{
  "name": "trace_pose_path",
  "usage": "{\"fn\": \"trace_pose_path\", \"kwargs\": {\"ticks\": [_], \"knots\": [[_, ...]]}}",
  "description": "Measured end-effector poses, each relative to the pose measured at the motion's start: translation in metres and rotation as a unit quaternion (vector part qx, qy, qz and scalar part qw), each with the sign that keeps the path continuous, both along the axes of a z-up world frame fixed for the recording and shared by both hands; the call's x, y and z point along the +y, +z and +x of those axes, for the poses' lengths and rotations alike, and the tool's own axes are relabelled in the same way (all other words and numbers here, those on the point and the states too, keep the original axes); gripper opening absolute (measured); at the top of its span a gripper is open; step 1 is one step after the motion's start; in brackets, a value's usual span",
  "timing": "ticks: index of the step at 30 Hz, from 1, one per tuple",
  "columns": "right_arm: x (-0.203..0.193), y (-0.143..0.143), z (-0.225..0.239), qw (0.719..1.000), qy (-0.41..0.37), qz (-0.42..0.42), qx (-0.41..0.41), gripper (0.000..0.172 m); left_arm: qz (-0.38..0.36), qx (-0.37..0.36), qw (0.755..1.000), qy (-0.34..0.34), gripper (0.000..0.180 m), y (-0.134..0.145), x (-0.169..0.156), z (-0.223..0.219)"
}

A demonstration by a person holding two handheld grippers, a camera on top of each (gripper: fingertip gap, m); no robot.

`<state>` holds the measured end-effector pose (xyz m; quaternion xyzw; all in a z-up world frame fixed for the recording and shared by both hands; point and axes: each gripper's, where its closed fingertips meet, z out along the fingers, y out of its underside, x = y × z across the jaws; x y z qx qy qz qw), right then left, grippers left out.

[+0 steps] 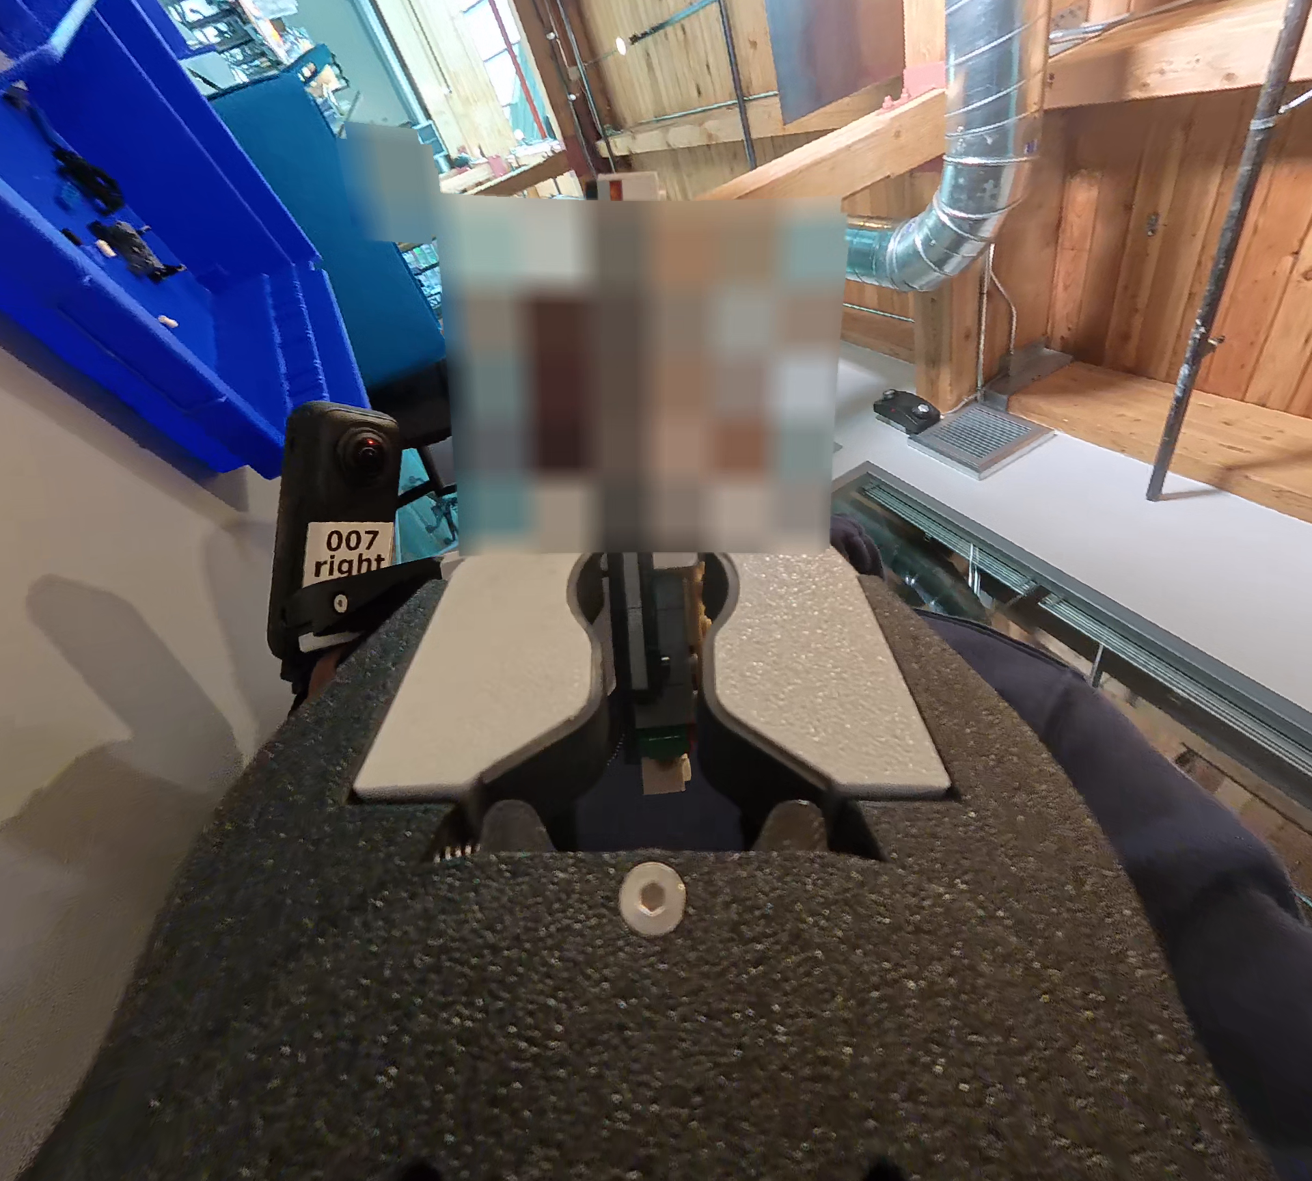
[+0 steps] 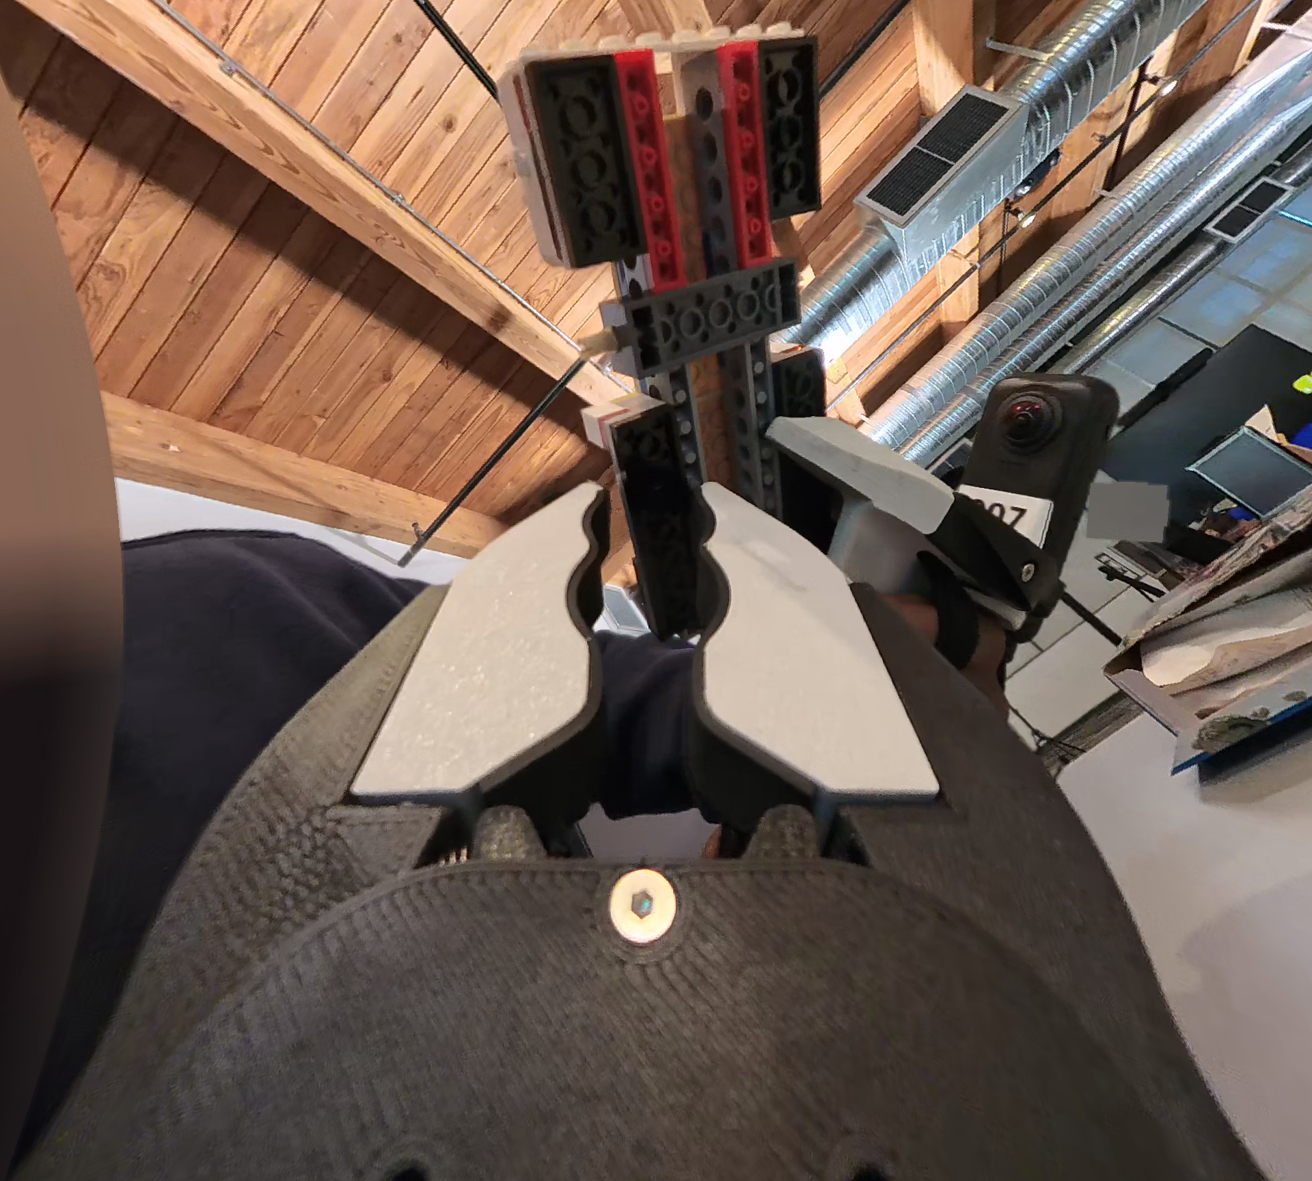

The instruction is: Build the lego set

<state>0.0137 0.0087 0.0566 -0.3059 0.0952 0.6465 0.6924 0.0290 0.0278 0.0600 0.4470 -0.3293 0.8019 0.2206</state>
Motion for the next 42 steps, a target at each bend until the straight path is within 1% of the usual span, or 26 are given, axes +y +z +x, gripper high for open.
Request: {"fn": "trace_pose_path", "kwargs": {"ticks": [3, 10, 14, 16, 18, 21, 26, 31, 37, 40, 42], "knots": [[0.002, -0.004, 0.004, 1.0, 0.001, -0.007, 0.016, 0.018, 0.007, 0.017, 1.0, 0.018, 0.023, -0.004, 0.001, 0.004], [0.006, -0.011, 0.012, 0.999, 0.006, -0.018, 0.047, 0.017, 0.034, 0.053, 0.996, 0.058, 0.023, -0.011, 0.005, 0.007], [0.007, -0.013, 0.014, 0.998, 0.015, -0.018, 0.062, 0.016, 0.057, 0.07, 0.993, 0.072, 0.026, -0.014, 0.005, 0.007], [0.006, -0.012, 0.013, 0.998, 0.02, -0.015, 0.063, 0.016, 0.069, 0.065, 0.993, 0.076, 0.029, -0.011, 0.004, 0.005], [0.006, -0.012, 0.011, 0.998, 0.02, -0.011, 0.057, 0.016, 0.082, 0.061, 0.992, 0.079, 0.03, -0.008, 0.003, 0.004], [0.002, -0.009, 0.01, 0.999, 0.014, 0.0, 0.049, 0.016, 0.103, 0.048, 0.991, 0.076, 0.028, -0.006, -0.001, 0.001], [0.004, -0.011, 0.011, 0.999, 0.008, -0.008, 0.045, 0.016, 0.105, 0.052, 0.99, 0.08, 0.028, -0.009, 0.001, 0.002], [0.005, -0.012, 0.009, 1.0, -0.013, -0.016, 0.017, 0.016, 0.127, 0.048, 0.987, 0.081, 0.028, -0.01, 0.003, 0.002], [0.007, -0.013, 0.005, 0.999, -0.024, -0.026, -0.01, 0.016, 0.178, 0.046, 0.98, 0.078, 0.029, -0.012, 0.006, -0.001], [0.009, -0.014, 0.006, 0.999, -0.028, -0.032, -0.009, 0.016, 0.207, 0.051, 0.974, 0.075, 0.034, -0.014, 0.007, -0.002], [0.009, -0.015, 0.007, 0.999, -0.03, -0.035, -0.009, 0.016, 0.233, 0.055, 0.968, 0.072, 0.034, -0.016, 0.005, -0.004]]}}
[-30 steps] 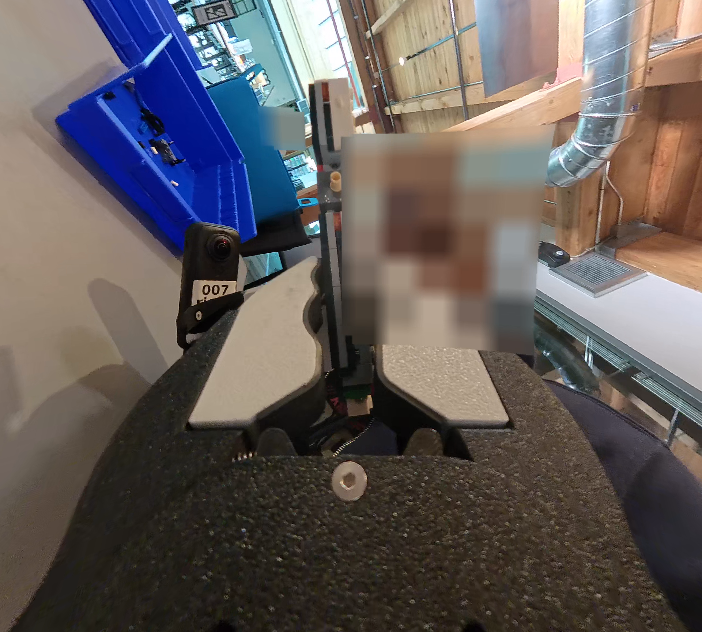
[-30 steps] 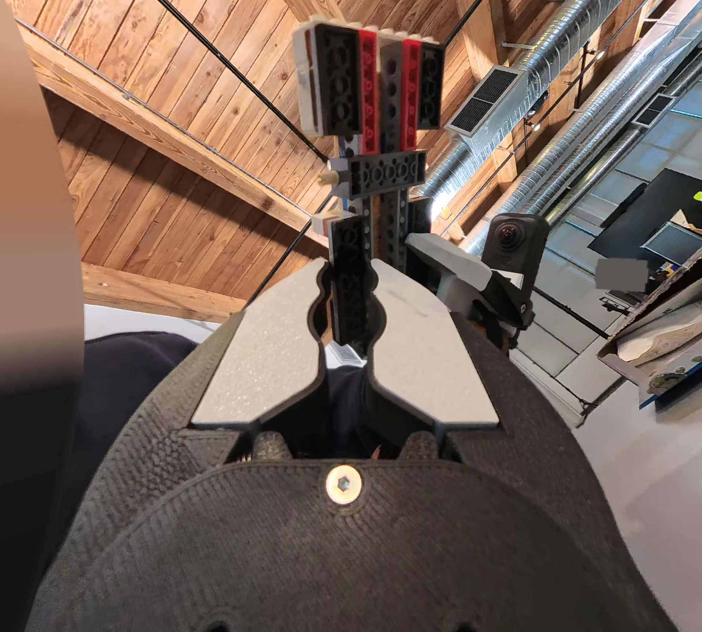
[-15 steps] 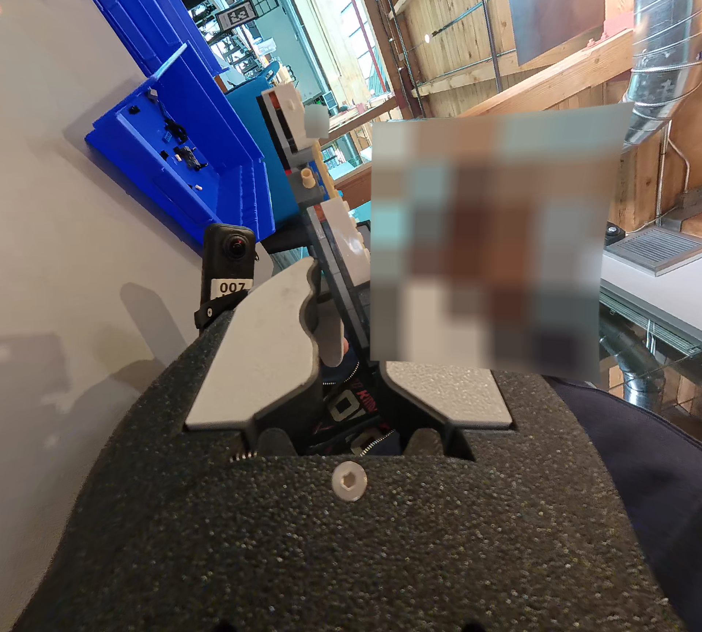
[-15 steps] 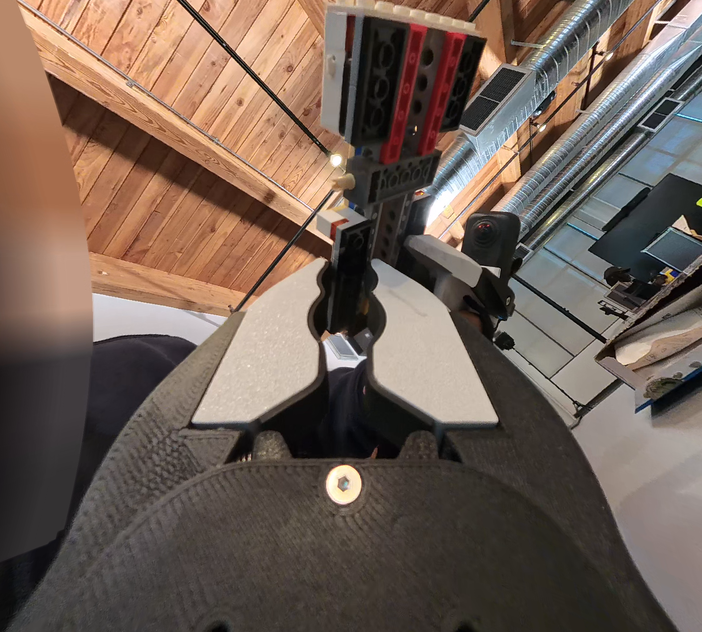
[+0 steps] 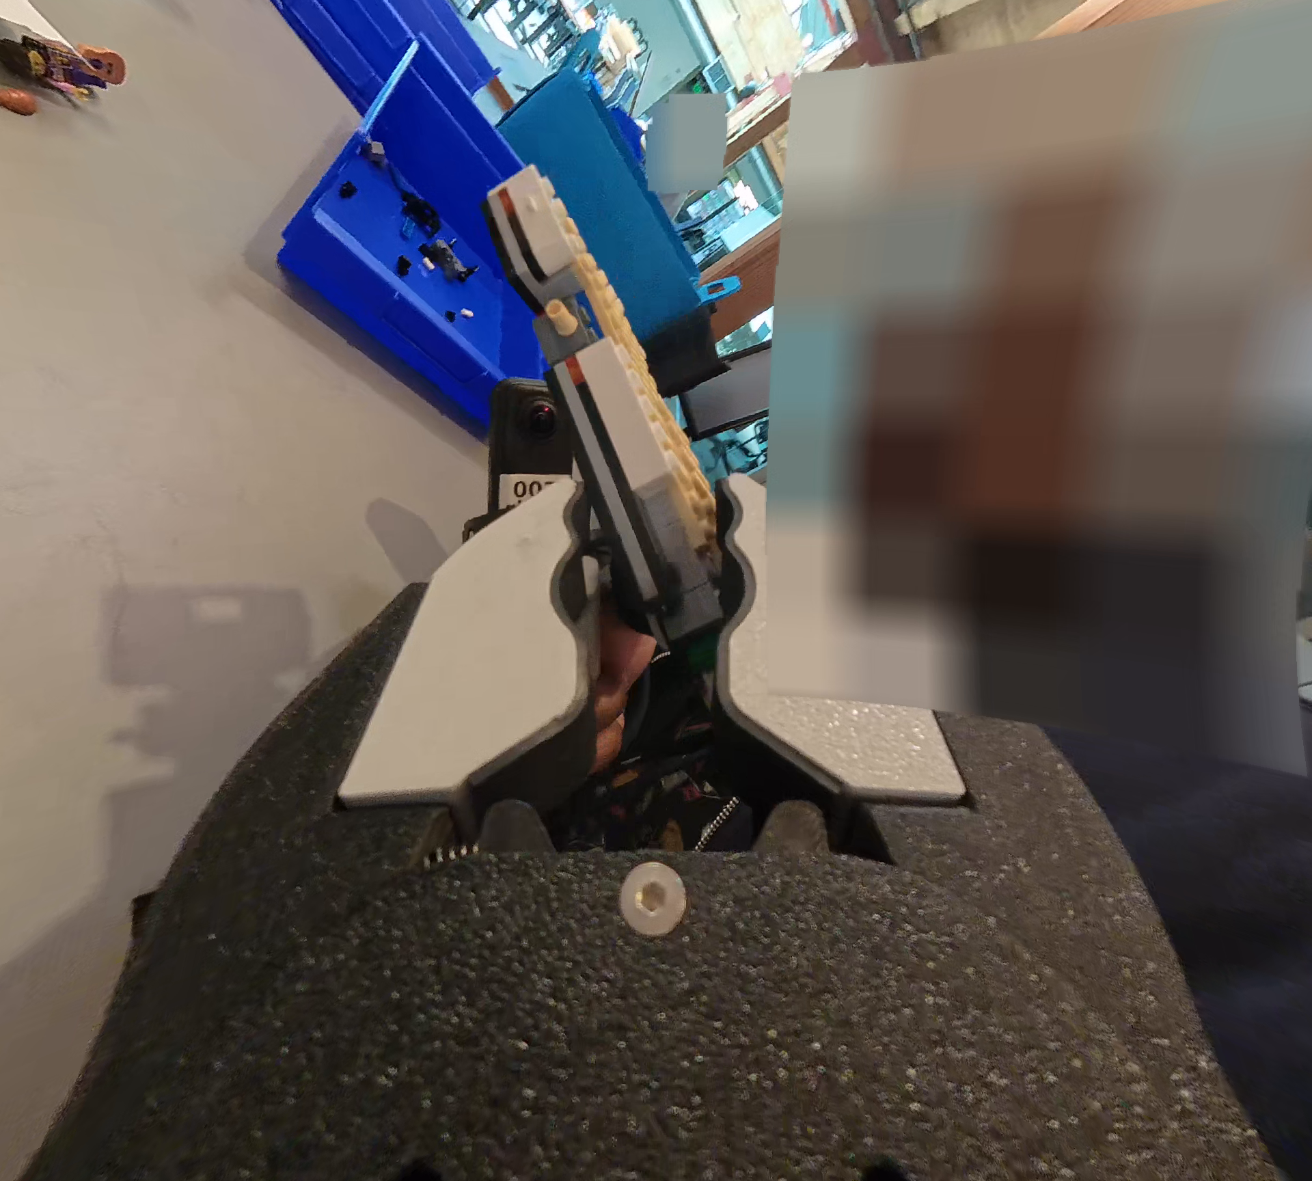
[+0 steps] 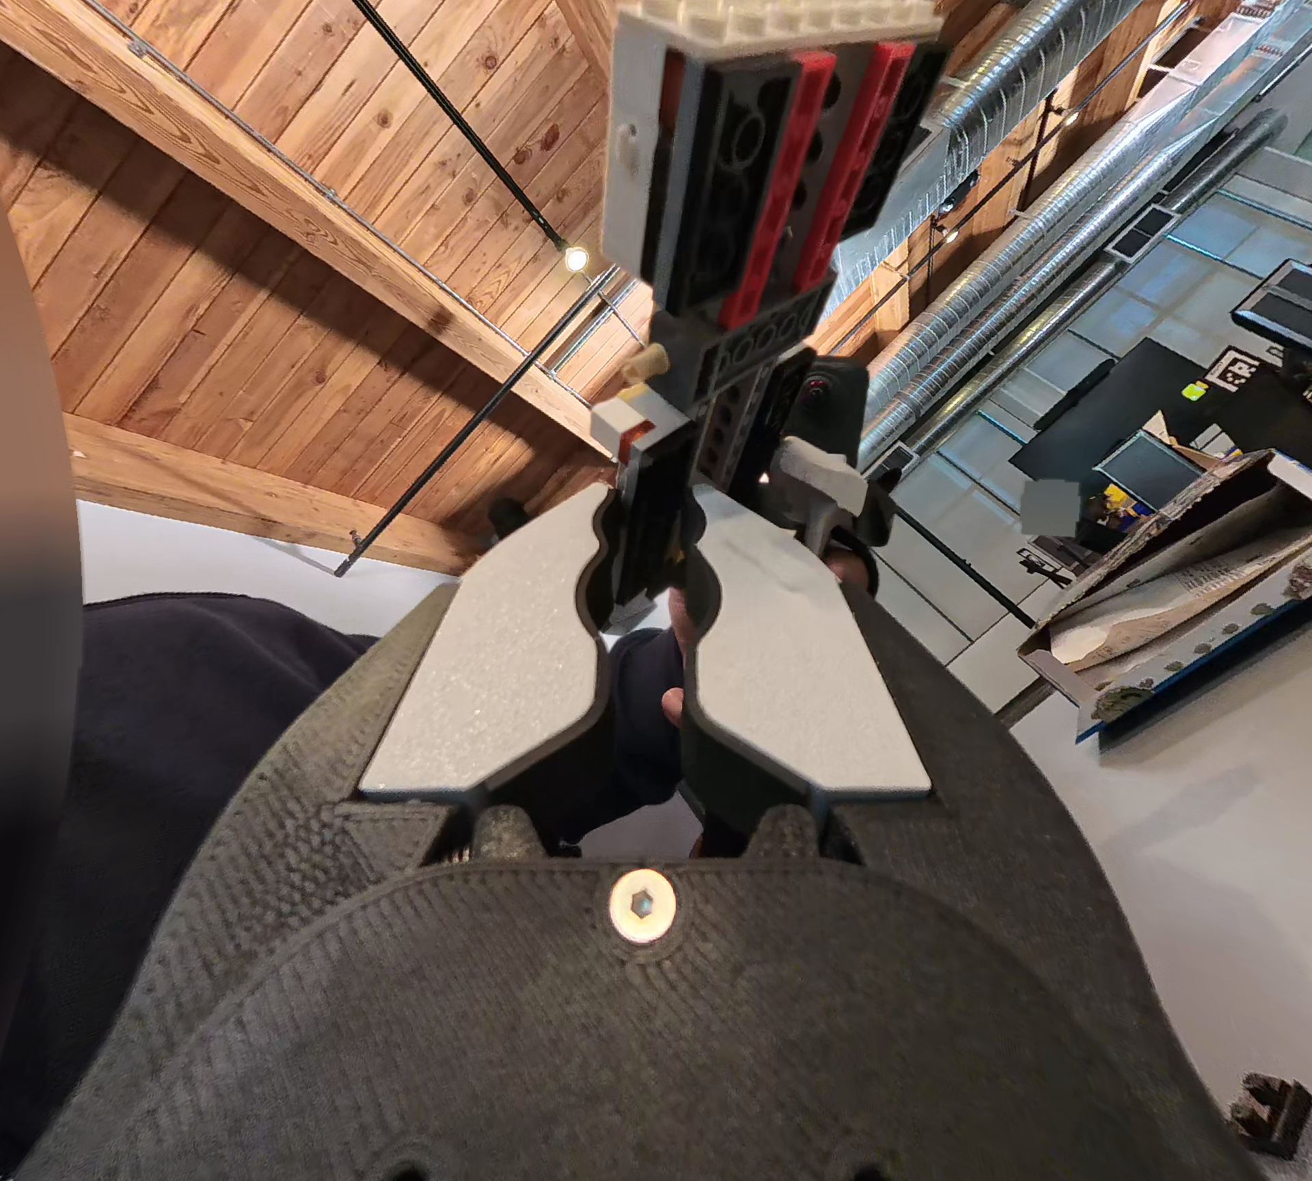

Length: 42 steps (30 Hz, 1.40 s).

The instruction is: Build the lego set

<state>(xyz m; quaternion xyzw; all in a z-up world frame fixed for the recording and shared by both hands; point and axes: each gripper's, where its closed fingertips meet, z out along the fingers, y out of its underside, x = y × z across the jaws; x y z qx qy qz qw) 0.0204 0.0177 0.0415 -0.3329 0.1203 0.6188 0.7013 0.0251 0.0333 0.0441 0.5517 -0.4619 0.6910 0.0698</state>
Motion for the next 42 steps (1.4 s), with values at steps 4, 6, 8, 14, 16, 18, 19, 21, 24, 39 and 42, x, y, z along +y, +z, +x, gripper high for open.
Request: {"fn": "trace_pose_path", "kwargs": {"ticks": [4, 6, 8, 14, 16, 18, 19, 21, 24, 39, 42], "knots": [[-0.002, 0.001, -0.001, 1.0, -0.007, 0.004, -0.01, 0.016, 0.01, 0.003, 1.0, 0.002, 0.033, 0.0, -0.002, -0.002], [-0.002, 0.002, 0.0, 1.0, -0.011, 0.004, -0.01, 0.016, 0.01, 0.005, 1.0, 0.005, 0.033, -0.002, -0.002, -0.003], [-0.003, 0.002, -0.001, 1.0, -0.011, 0.005, -0.012, 0.016, 0.01, 0.001, 1.0, 0.008, 0.033, -0.002, -0.002, -0.005], [0.0, 0.001, -0.005, 0.999, -0.016, -0.006, -0.029, 0.017, -0.001, -0.006, 1.0, 0.026, 0.033, -0.002, 0.0, -0.006], [0.0, 0.0, -0.004, 0.999, -0.017, -0.009, -0.026, 0.017, 0.003, -0.003, 1.0, 0.028, 0.033, -0.005, 0.0, -0.007], [0.001, -0.001, -0.003, 1.0, -0.015, -0.01, -0.02, 0.017, 0.017, 0.0, 0.999, 0.028, 0.033, -0.008, 0.0, -0.008], [0.001, -0.001, -0.002, 1.0, -0.012, -0.01, -0.017, 0.017, 0.026, 0.001, 0.999, 0.028, 0.033, -0.009, 0.0, -0.009], [0.001, -0.001, -0.002, 1.0, -0.007, -0.01, -0.009, 0.016, 0.048, 0.006, 0.998, 0.029, 0.034, -0.011, 0.0, -0.009], [0.001, -0.002, -0.001, 1.0, -0.001, -0.009, 0.0, 0.016, 0.079, 0.015, 0.996, 0.033, 0.036, -0.013, 0.0, -0.009], [-0.003, 0.001, 0.001, 1.0, 0.011, 0.007, 0.013, 0.016, 0.068, 0.02, 0.996, 0.046, 0.033, -0.008, -0.001, -0.009], [-0.003, 0.001, 0.0, 1.0, 0.011, 0.008, 0.009, 0.016, 0.067, 0.021, 0.997, 0.044, 0.033, -0.007, -0.001, -0.009]]}}
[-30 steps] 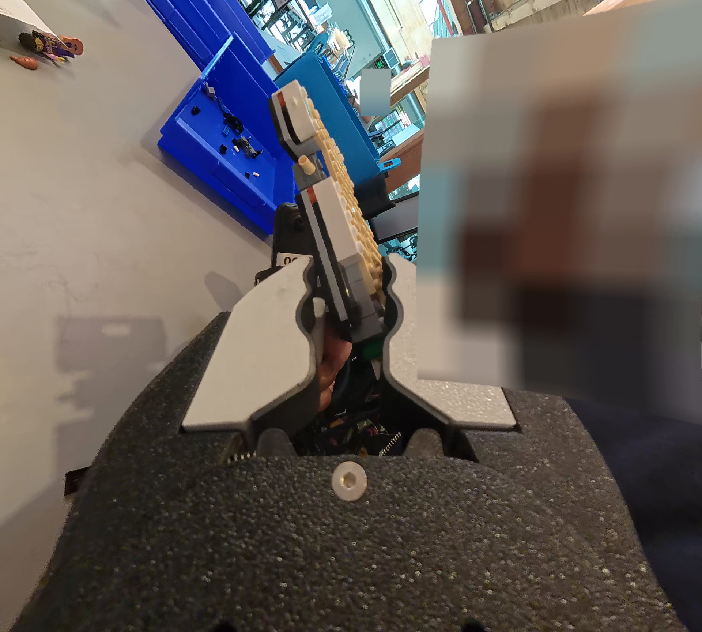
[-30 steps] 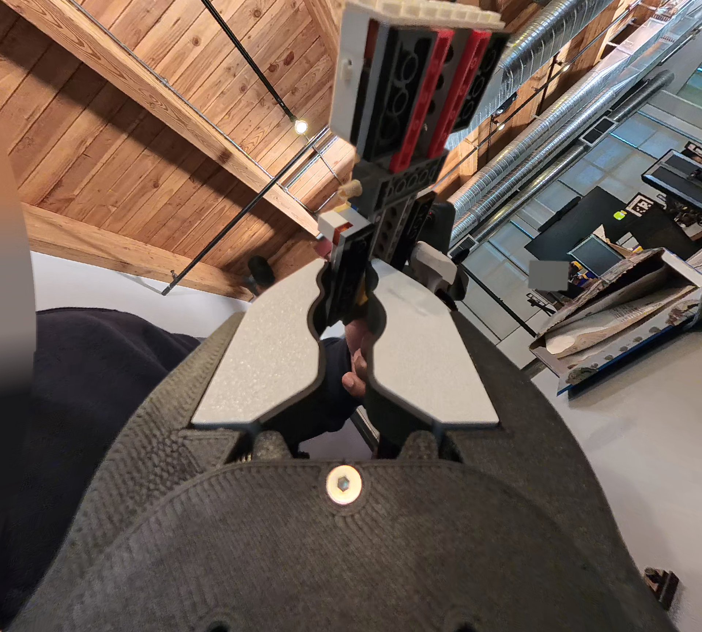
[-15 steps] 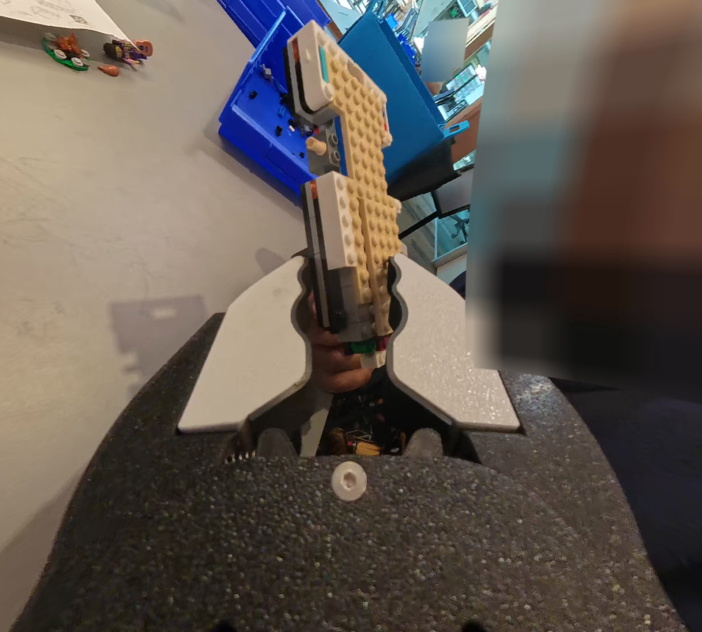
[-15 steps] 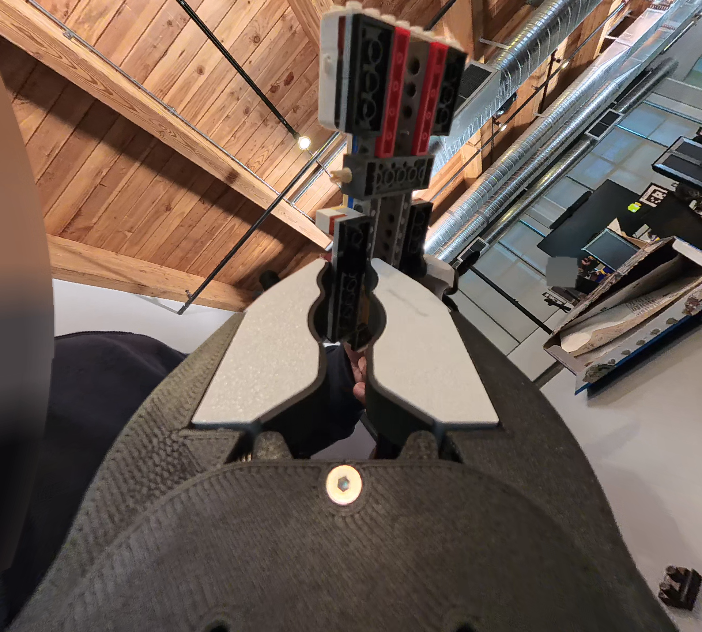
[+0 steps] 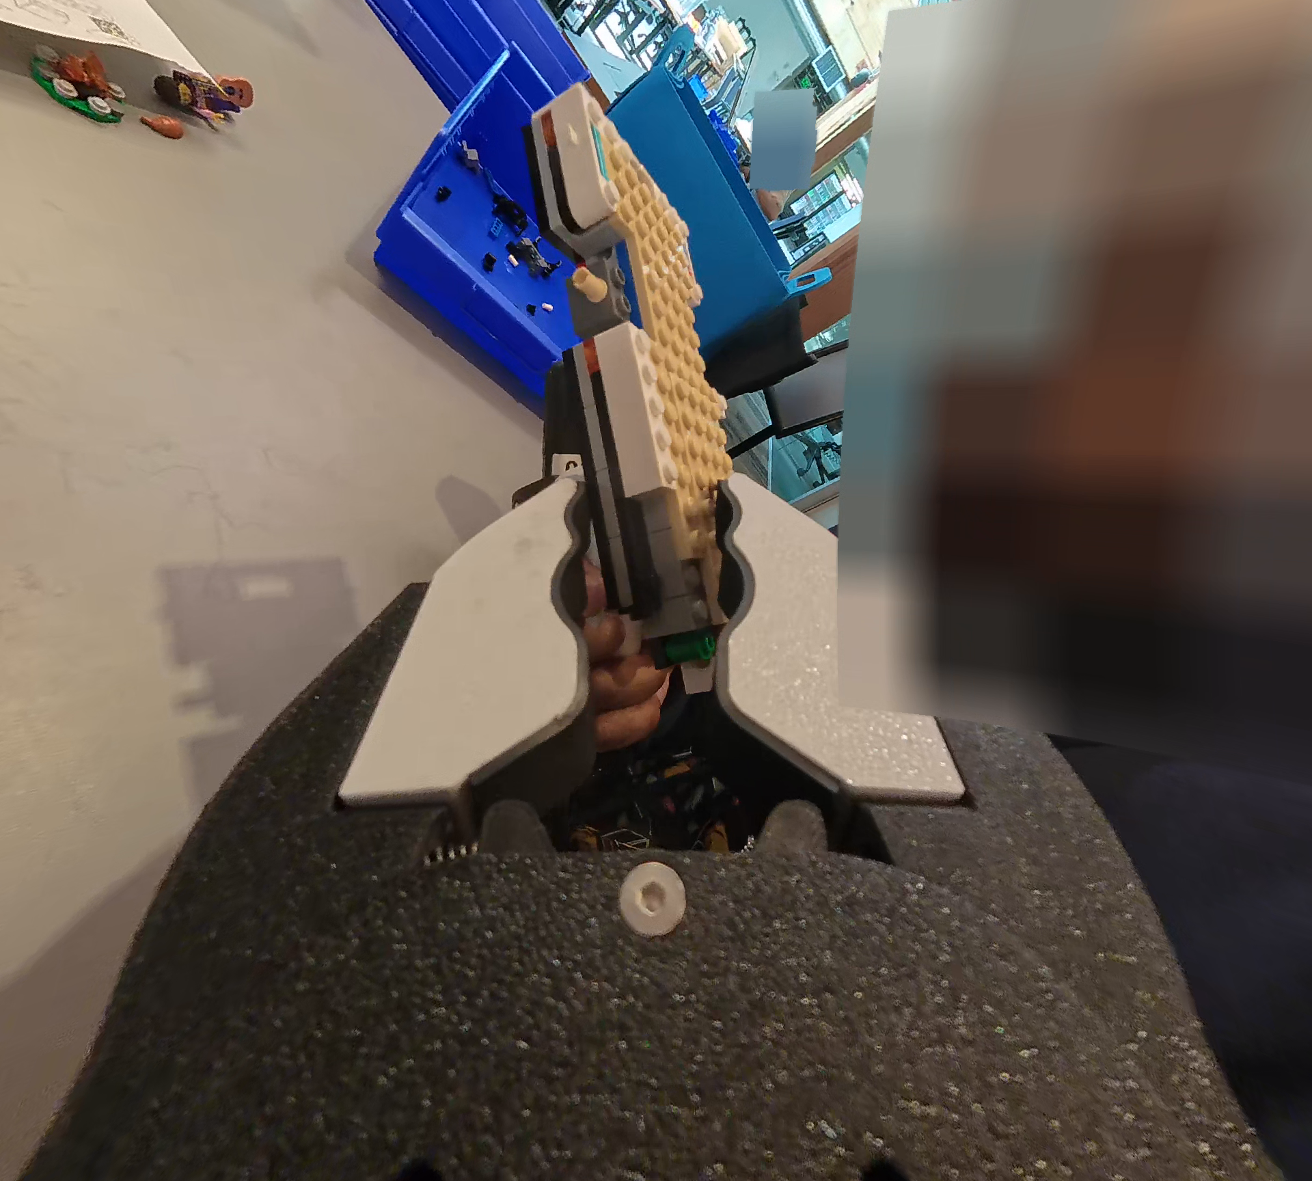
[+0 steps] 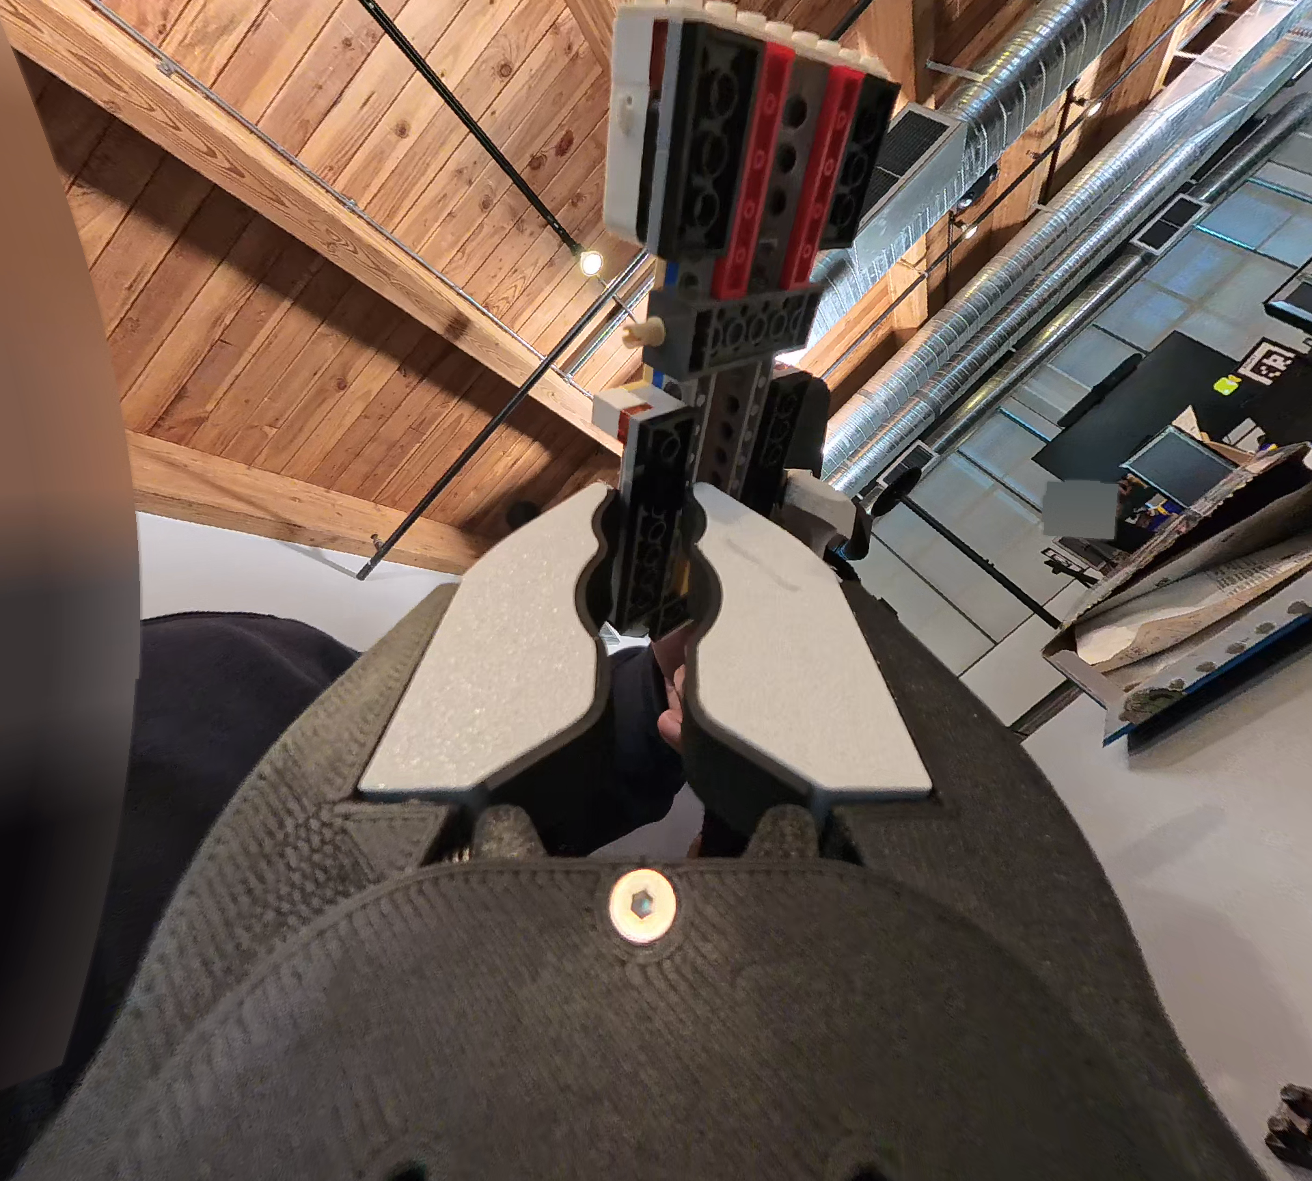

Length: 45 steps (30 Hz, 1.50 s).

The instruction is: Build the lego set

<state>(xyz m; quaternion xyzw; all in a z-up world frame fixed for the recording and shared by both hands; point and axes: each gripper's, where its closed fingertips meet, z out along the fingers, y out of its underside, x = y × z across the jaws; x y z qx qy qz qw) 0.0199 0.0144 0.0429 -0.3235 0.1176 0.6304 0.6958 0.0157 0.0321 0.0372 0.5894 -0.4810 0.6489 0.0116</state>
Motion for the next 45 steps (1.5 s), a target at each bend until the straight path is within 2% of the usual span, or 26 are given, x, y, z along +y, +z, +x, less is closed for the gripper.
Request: {"fn": "trace_pose_path", "kwargs": {"ticks": [25, 28, 31, 35, 39, 42, 45], "knots": [[0.003, -0.002, -0.005, 1.0, -0.001, -0.009, -0.023, 0.016, 0.028, 0.012, 1.0, 0.007, 0.037, 0.001, 0.011, -0.001], [0.003, -0.001, -0.006, 1.0, -0.001, -0.008, -0.027, 0.016, 0.053, 0.016, 0.998, 0.01, 0.038, 0.001, 0.013, -0.002], [0.003, -0.002, -0.007, 1.0, -0.002, -0.009, -0.029, 0.016, 0.111, 0.022, 0.993, 0.019, 0.042, 0.002, 0.02, -0.002], [0.001, 0.0, -0.008, 0.999, -0.003, -0.004, -0.035, 0.016, 0.242, 0.02, 0.968, 0.063, 0.045, 0.012, 0.036, 0.001], [0.002, 0.0, -0.009, 0.999, -0.005, -0.006, -0.038, 0.016, 0.379, 0.0, 0.923, 0.062, 0.047, 0.032, 0.026, 0.005], [0.002, -0.001, -0.008, 0.999, -0.006, -0.007, -0.037, 0.016, 0.465, -0.017, 0.885, 0.017, 0.034, 0.039, 0.005, 0.003], [0.002, 0.0, -0.009, 0.999, -0.006, -0.006, -0.039, 0.016, 0.518, -0.001, 0.853, -0.062, 0.033, 0.026, -0.016, -0.007]]}}
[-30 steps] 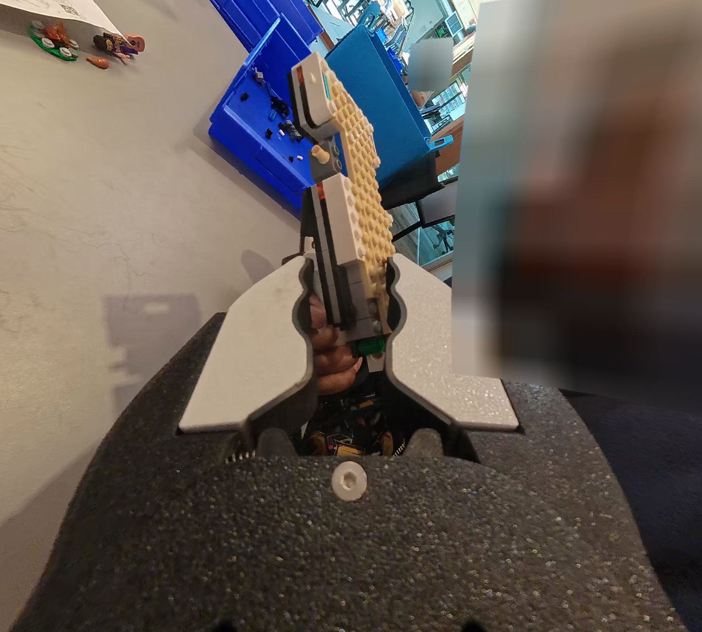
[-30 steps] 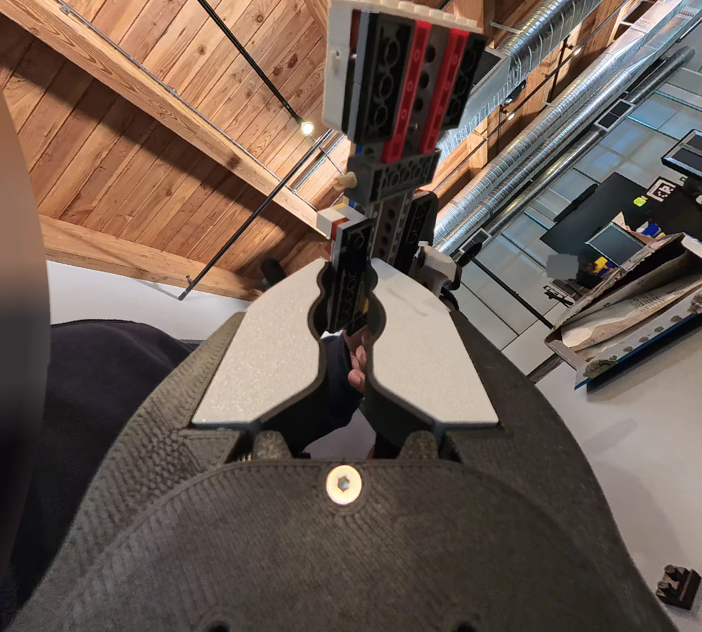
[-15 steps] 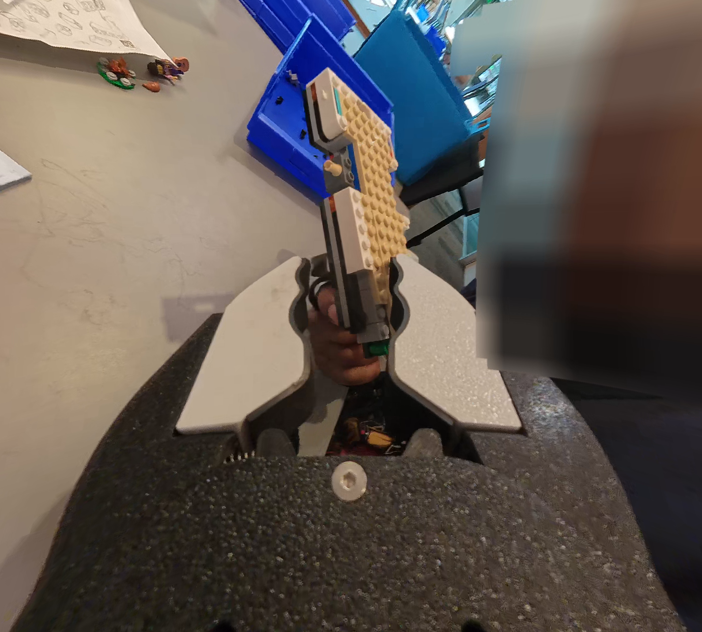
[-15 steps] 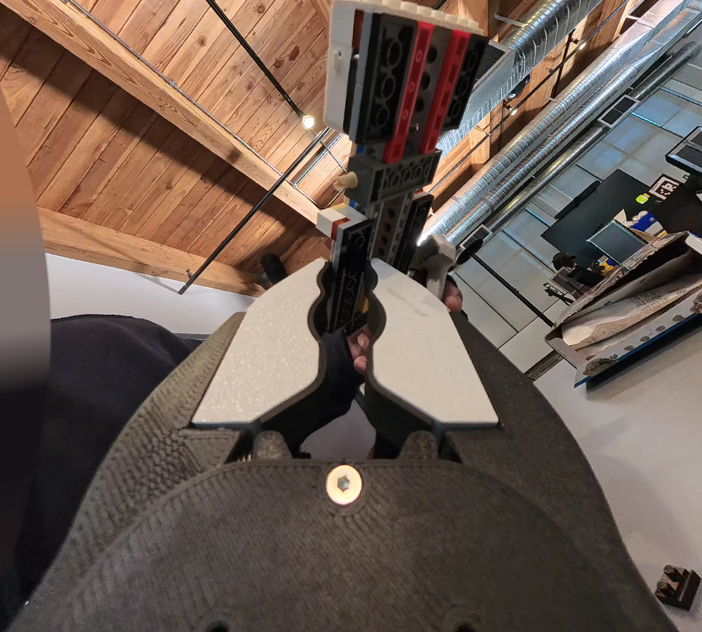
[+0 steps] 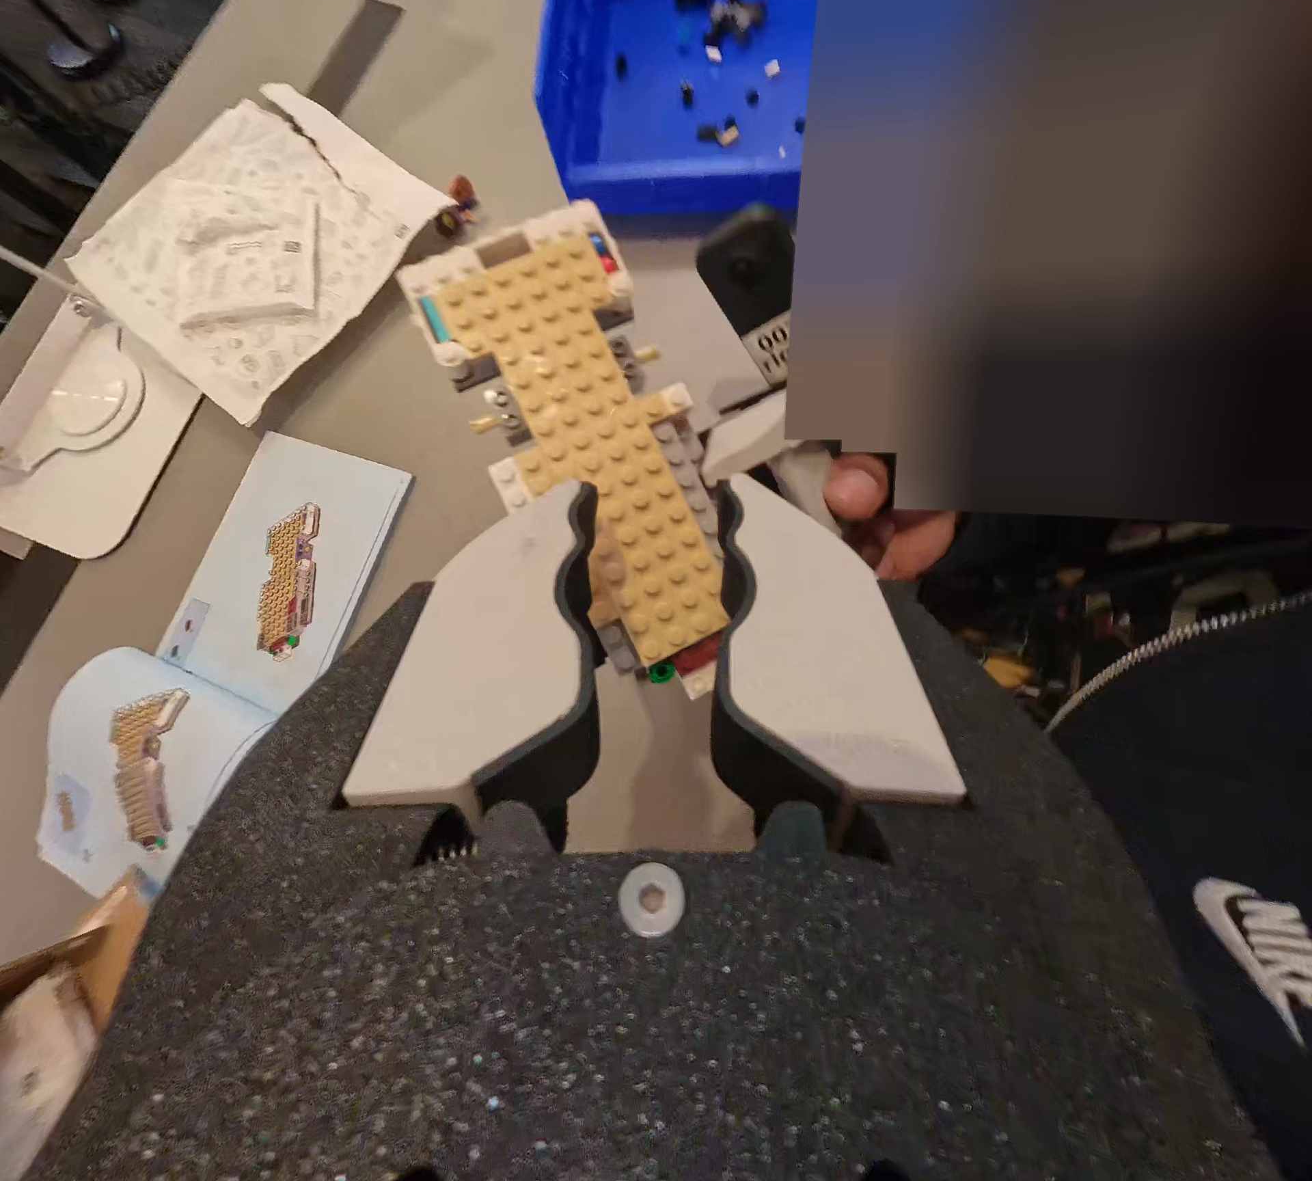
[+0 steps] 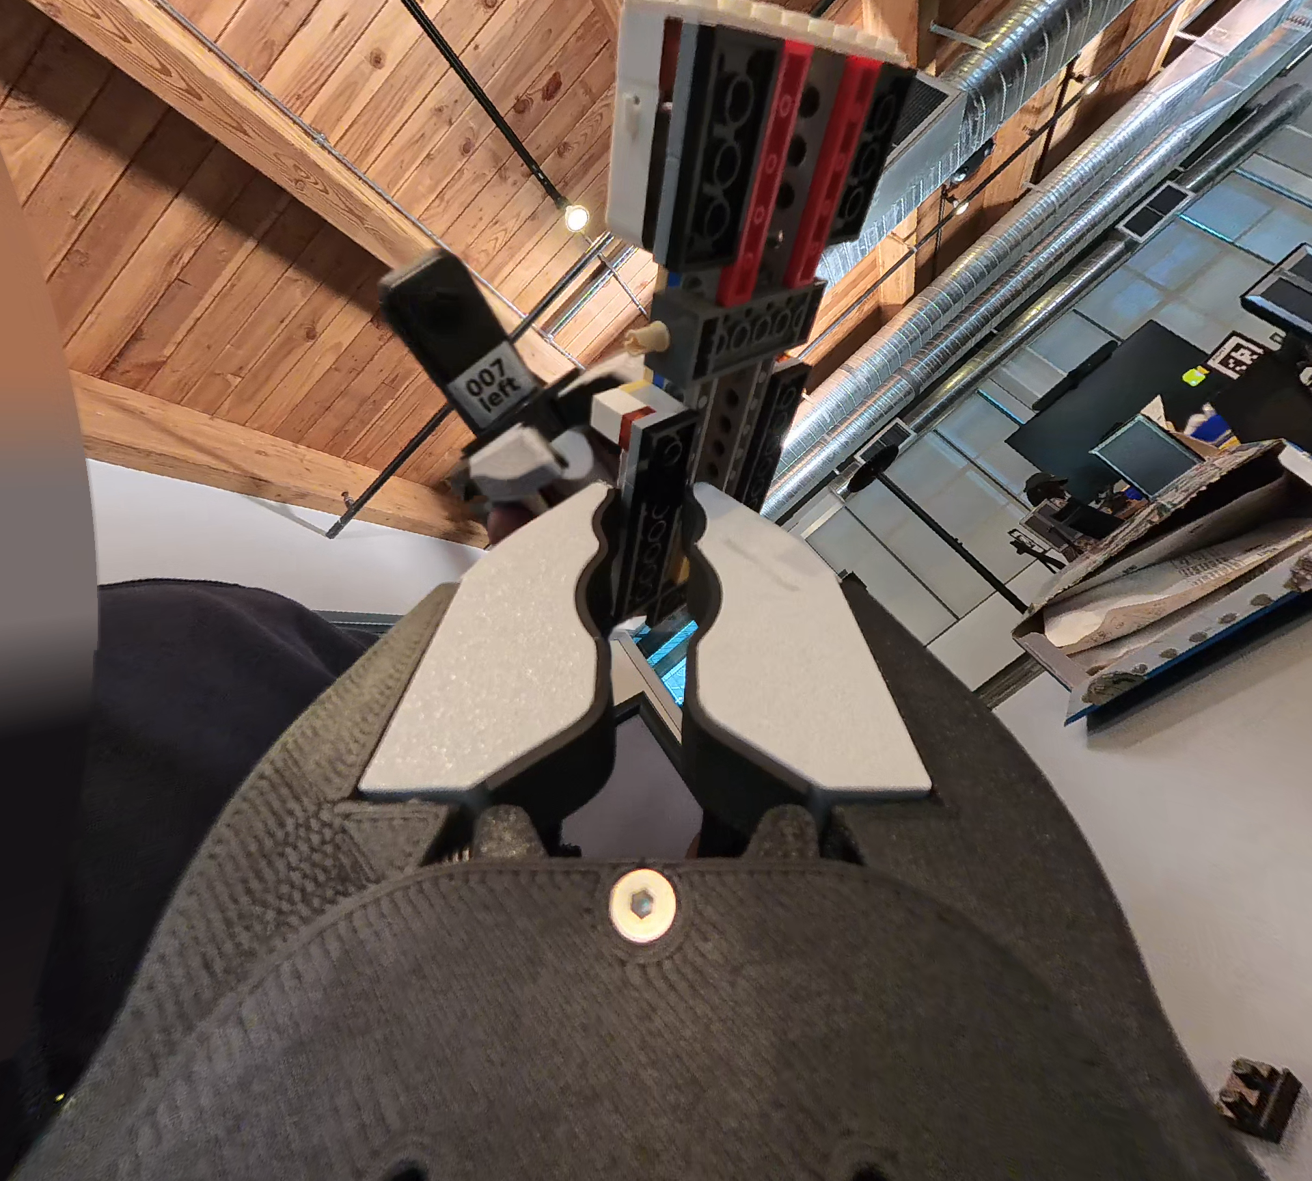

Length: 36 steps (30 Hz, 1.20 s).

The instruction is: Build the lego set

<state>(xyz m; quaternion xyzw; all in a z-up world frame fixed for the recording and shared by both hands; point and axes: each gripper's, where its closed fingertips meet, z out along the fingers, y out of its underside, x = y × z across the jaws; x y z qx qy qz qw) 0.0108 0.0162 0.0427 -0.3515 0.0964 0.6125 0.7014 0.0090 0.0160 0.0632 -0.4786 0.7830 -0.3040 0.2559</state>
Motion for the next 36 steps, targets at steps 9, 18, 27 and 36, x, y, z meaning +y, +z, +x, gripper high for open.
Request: {"fn": "trace_pose_path", "kwargs": {"ticks": [9, 18, 27, 36], "knots": [[0.0, 0.0, -0.001, 1.0, 0.002, 0.001, -0.003, 0.016, 0.084, 0.024, 0.995, -0.04, 0.024, -0.011, -0.003, -0.005], [-0.001, 0.002, -0.005, 1.0, 0.006, 0.004, -0.01, 0.016, 0.15, 0.025, 0.982, -0.113, 0.015, -0.006, -0.003, -0.006], [-0.001, 0.001, -0.005, 1.0, 0.006, 0.003, -0.013, 0.016, 0.148, 0.046, 0.98, -0.127, 0.014, -0.014, -0.006, -0.007], [0.001, 0.0, -0.004, 1.0, -0.001, -0.003, -0.014, 0.016, 0.151, 0.061, 0.982, -0.097, 0.013, -0.018, -0.004, -0.009]]}}
